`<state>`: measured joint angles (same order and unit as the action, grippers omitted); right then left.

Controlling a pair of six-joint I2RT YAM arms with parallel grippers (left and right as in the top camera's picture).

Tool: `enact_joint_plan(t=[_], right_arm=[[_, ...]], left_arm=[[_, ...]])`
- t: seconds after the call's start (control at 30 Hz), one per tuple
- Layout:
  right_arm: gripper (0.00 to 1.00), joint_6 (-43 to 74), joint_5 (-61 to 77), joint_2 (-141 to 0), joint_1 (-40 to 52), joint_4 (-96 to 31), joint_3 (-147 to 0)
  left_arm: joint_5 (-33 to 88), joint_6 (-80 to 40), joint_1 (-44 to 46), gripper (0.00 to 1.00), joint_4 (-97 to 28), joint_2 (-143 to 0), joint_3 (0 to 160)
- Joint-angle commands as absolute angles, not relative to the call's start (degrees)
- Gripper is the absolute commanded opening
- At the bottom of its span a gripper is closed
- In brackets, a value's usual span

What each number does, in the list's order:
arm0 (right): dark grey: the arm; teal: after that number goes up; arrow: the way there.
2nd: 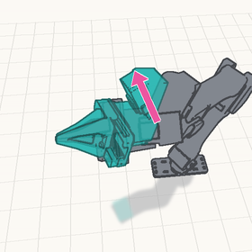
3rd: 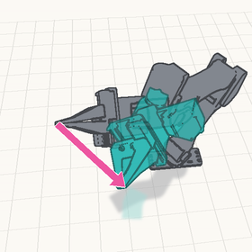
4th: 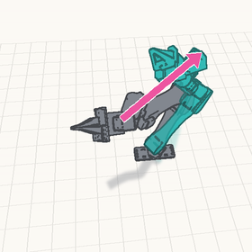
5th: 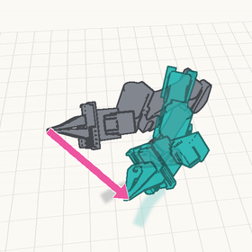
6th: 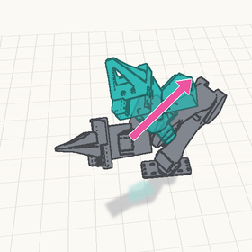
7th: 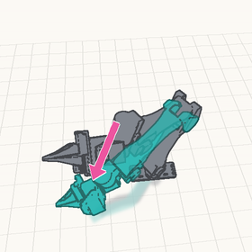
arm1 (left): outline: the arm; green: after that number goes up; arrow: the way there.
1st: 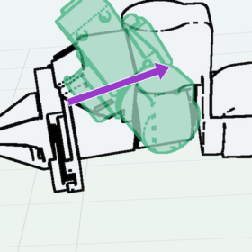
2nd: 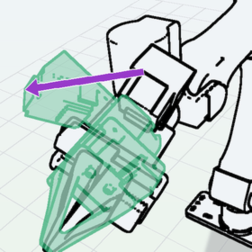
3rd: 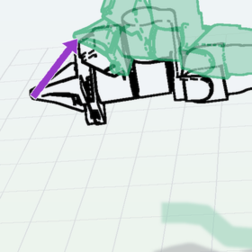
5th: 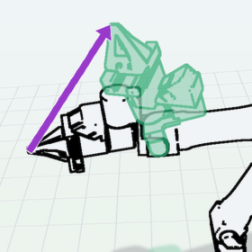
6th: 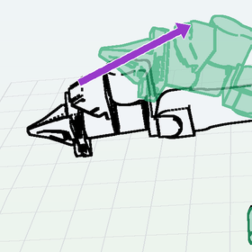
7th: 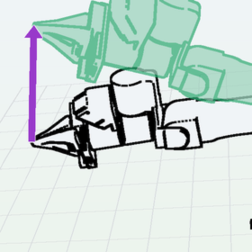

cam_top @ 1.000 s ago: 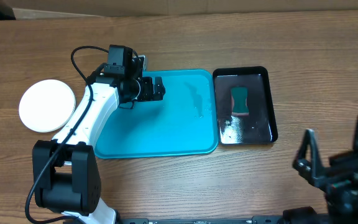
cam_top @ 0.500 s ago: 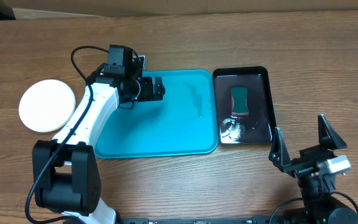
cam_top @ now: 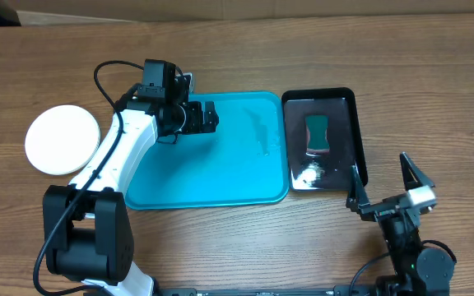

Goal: Clean dirty plates on tray and stack at the side

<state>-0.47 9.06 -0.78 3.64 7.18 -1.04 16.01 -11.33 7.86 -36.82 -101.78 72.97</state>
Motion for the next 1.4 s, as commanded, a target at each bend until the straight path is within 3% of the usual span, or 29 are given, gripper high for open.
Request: enact_joint_plan(t=[0.0, 0.17, 1.37], right_arm=[[1.0, -2.57, 9.87, -0.16, 2.33, 3.16, -0.43], [1.0, -3.53, 8.19, -0.16, 2.13, -4.1, -0.43], [1.0, -6.02, 8.03, -0.16, 2.13, -4.01, -0.45]], left_arm=[[15.9, -9.82, 7.92, 1.0, -36.86, -100.03, 72.79], [15.9, -9.82, 7.92, 1.0, -36.86, -100.03, 72.79], [15.86, -9.82, 7.9, 1.0, -36.75, -100.03, 72.69]])
